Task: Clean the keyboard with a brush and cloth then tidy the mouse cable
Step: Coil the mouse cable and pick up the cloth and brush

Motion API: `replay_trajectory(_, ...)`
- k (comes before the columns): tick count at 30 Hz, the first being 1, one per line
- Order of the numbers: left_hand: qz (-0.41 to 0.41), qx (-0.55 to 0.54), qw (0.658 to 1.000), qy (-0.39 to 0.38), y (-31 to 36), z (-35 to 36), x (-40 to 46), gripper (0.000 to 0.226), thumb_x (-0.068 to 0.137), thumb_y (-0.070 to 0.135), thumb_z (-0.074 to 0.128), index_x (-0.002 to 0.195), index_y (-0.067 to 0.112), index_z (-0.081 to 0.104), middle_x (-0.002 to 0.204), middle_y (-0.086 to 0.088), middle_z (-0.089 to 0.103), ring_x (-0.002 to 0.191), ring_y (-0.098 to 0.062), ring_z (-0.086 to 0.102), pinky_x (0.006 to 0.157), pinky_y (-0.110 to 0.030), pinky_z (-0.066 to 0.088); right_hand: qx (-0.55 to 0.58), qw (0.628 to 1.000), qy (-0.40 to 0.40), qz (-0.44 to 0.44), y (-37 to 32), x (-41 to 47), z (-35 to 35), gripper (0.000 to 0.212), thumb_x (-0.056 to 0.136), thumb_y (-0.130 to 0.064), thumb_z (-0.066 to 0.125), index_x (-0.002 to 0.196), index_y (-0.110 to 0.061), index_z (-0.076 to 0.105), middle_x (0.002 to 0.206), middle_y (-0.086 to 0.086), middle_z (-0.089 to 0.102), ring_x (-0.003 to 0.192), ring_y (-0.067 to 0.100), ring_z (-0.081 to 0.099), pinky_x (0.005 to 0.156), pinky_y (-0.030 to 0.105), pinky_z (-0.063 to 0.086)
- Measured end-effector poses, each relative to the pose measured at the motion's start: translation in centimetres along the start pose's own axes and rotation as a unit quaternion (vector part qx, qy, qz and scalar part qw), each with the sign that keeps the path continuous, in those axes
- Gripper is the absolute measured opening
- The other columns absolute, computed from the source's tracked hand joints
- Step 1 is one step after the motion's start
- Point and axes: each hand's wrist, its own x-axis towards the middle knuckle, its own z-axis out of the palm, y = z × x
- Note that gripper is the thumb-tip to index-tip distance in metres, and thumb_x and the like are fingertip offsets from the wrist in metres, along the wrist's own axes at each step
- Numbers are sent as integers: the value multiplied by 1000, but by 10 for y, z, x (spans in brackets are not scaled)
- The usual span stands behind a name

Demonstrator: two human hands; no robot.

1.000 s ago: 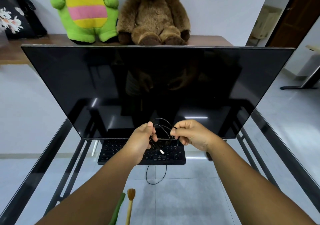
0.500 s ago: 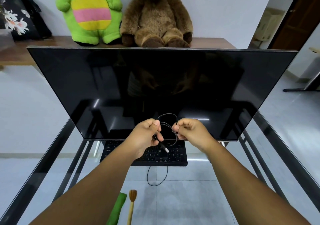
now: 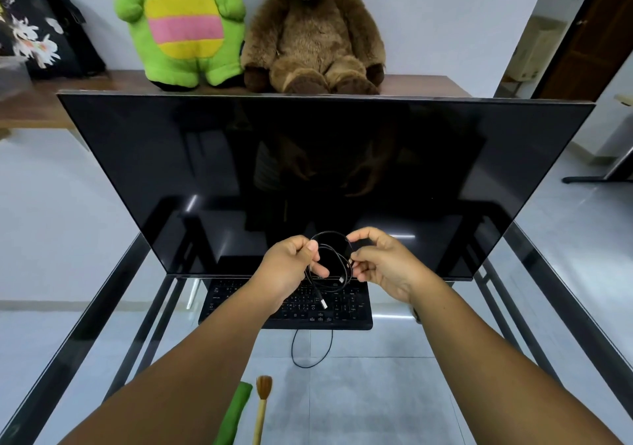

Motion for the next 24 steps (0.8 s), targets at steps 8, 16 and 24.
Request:
replay_trajectory(8, -25, 17, 999, 27, -5, 3, 6, 27, 102, 29, 46, 86, 14, 61, 78, -1, 76, 59, -7, 51, 60, -20, 46, 2, 1000, -5, -2, 1, -4, 0, 15, 92, 1, 56, 84, -10, 62, 72, 12, 66, 56, 17, 61, 51, 25, 53)
replay_trajectory(16, -71, -66, 995, 35, -11, 3, 12, 29, 99, 32, 54, 85, 9, 65, 78, -11, 70, 55, -8, 55, 57, -20, 49, -51, 998, 0, -25, -1, -4, -3, 15, 90, -4, 64, 104, -7, 65, 76, 13, 70, 55, 14, 61, 52, 23, 52)
replay_trajectory(24, -104, -109, 988, 38, -15, 4, 15, 31, 98, 32, 55, 88, 5, 66, 71, -9, 60, 54, -10, 56, 60, -22, 51, -47, 999, -11, 3, -1, -4, -6, 13, 89, -15, 68, 93, -3, 69, 76, 14, 64, 59, 15, 64, 54, 21, 54)
